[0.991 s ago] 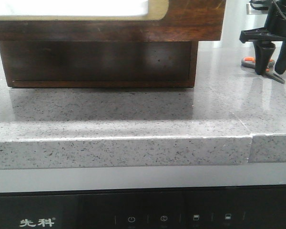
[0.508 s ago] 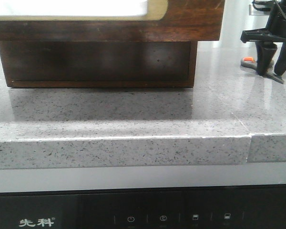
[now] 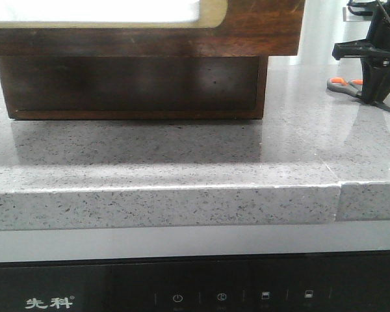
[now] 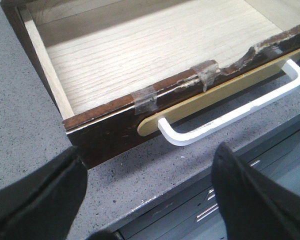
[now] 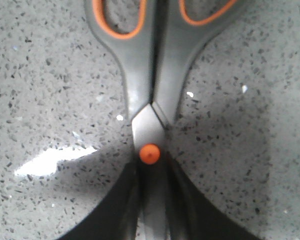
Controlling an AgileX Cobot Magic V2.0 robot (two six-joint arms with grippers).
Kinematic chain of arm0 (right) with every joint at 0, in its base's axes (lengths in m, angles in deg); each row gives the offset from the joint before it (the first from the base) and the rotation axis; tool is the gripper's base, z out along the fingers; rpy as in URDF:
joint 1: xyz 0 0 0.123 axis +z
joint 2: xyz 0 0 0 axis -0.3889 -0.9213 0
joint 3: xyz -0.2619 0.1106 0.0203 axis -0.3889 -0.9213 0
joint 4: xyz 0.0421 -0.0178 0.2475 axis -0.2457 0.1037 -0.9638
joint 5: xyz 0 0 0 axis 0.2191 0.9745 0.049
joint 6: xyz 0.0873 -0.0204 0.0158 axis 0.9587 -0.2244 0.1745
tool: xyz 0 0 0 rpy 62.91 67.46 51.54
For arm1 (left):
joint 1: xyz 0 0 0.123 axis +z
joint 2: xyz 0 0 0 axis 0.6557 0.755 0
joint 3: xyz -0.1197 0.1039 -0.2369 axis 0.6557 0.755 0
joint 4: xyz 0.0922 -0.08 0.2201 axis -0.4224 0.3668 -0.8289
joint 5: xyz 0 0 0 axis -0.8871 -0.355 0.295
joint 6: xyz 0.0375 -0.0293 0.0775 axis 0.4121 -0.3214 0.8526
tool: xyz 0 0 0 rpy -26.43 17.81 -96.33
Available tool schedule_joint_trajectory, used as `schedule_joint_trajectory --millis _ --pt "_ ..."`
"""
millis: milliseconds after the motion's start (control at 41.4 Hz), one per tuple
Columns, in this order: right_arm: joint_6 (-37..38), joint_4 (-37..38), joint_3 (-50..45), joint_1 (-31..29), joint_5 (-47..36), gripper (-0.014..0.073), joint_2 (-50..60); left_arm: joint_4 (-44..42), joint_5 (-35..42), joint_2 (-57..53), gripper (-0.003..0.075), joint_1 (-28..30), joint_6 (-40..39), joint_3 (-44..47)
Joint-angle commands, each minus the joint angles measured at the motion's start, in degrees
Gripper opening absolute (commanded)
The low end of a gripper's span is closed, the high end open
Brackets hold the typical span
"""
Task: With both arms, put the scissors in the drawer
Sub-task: 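Lower the right gripper over the scissors and grasp them, then lift the scissors with the right gripper and carry them over the drawer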
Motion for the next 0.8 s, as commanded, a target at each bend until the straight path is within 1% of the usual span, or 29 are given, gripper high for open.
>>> schedule_joint_trajectory --millis 0,290,484,774 --pt "-0.52 -0.96 1.51 0.14 -1.07 0.0057 4.82 0.66 4.14 -0.05 0.0511 -0.45 -0.33 -1.87" --pt "-3.13 -0.96 1.51 0.22 -1.01 0.0057 12.28 0.66 4.14 -0.05 0.0511 -0.45 -0.33 -1.87" --pt "-4.57 -1.18 1.51 0.43 -1.53 0.0057 19.66 0.66 4.14 -0.05 0.0511 -0.45 -0.33 -1.87" --pt "-10.3 -6.61 1.44 1.49 -2.42 0.0057 32.25 0.66 4.14 -0.05 0.0511 -0.45 -0.33 -1.87"
